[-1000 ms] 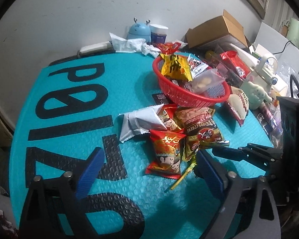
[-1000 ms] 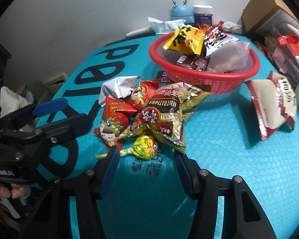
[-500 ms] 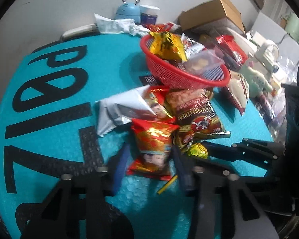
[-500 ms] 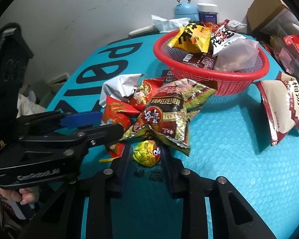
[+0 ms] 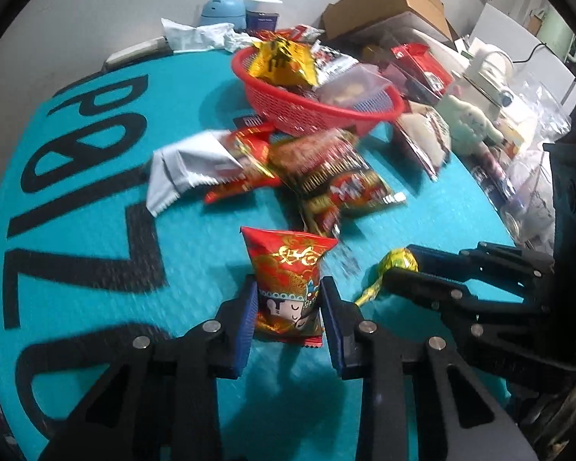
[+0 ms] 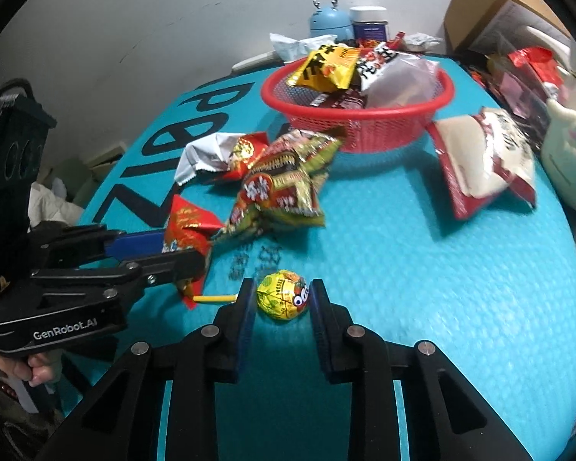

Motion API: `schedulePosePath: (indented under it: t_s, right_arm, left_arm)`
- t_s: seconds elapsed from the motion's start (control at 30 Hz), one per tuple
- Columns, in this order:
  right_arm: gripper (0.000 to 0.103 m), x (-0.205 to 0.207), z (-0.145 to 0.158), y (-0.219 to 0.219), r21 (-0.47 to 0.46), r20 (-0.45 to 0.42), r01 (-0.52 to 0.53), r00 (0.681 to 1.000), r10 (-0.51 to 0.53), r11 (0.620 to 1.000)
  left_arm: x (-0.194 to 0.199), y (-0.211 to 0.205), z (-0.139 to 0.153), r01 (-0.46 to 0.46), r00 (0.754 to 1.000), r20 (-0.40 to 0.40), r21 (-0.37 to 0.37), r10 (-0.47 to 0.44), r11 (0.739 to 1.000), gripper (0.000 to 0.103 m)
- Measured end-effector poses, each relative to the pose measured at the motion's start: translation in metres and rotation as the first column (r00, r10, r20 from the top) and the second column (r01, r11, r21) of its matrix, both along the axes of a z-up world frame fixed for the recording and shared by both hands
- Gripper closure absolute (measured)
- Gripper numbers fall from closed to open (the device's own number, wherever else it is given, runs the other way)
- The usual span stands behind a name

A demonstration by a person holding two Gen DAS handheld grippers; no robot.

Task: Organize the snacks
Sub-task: 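Grasp the red candy bag with the left tool while the right tool grasps the yellow lollipop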

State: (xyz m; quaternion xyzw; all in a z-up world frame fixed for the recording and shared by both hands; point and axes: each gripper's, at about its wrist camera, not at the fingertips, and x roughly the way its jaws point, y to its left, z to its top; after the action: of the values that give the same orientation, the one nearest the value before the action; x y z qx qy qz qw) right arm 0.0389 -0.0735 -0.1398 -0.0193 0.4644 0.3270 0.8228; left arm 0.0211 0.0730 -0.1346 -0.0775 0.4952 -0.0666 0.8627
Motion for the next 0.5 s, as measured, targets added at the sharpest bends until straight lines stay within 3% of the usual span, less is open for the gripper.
schedulePosePath:
  t_s: [0.5]
  right_arm:
    - [0.075,-0.039,-0.002,-0.055,-0.030,-0.020,0.037,0.999,-0.038,0.999]
  left_arm:
    - [-0.042,-0.047,0.002,0.087,0.995,-0.038,-0.022,-0.087,0.996,0.072]
